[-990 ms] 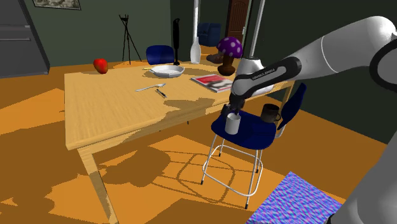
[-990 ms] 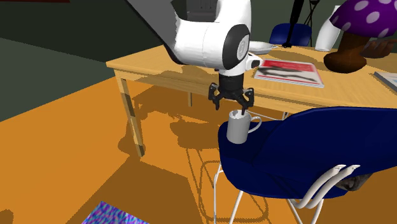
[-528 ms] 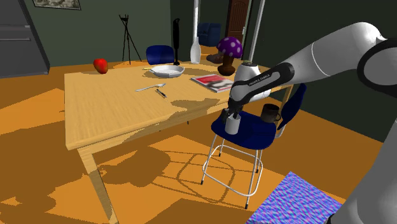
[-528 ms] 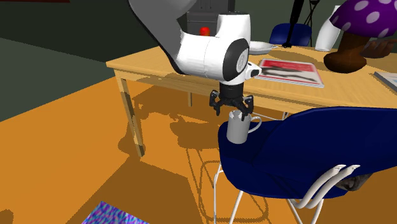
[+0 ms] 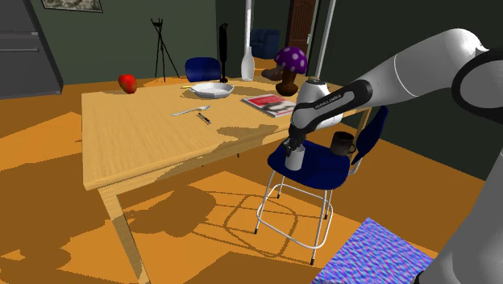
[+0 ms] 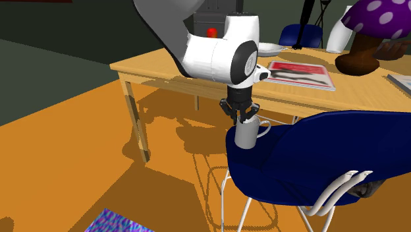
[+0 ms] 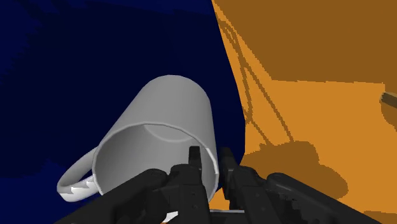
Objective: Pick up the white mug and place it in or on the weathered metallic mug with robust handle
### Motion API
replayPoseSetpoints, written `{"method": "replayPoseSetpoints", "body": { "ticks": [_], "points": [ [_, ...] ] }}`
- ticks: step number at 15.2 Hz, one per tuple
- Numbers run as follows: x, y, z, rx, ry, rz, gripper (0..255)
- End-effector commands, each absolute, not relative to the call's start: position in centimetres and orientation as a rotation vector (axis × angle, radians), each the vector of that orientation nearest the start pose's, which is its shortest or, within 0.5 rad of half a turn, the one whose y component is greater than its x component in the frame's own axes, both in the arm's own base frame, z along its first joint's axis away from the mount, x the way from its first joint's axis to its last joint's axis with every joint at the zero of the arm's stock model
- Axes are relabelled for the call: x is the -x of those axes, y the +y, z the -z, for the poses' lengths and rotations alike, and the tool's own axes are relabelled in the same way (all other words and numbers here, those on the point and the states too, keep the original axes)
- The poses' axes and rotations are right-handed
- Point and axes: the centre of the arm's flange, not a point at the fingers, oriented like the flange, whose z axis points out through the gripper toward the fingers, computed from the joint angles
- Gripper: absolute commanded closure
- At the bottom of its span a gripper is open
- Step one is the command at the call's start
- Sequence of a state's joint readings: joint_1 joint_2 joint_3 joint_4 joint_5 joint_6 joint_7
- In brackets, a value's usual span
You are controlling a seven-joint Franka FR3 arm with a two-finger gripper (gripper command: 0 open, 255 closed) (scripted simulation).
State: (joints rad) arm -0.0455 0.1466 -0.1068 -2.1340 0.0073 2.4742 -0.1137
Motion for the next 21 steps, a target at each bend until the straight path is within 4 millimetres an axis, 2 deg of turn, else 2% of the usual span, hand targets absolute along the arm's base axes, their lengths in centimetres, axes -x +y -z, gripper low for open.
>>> {"method": "replayPoseSetpoints", "body": {
  "ticks": [1, 7, 21],
  "points": [
    [-57.3, -8.7, -35.8, 3.162, 0.065, 0.304, 255],
    [-57.3, -8.7, -35.8, 3.162, 0.065, 0.304, 255],
    [-57.3, -8.7, -43.2, 3.162, 0.065, 0.304, 255]
  ]
}}
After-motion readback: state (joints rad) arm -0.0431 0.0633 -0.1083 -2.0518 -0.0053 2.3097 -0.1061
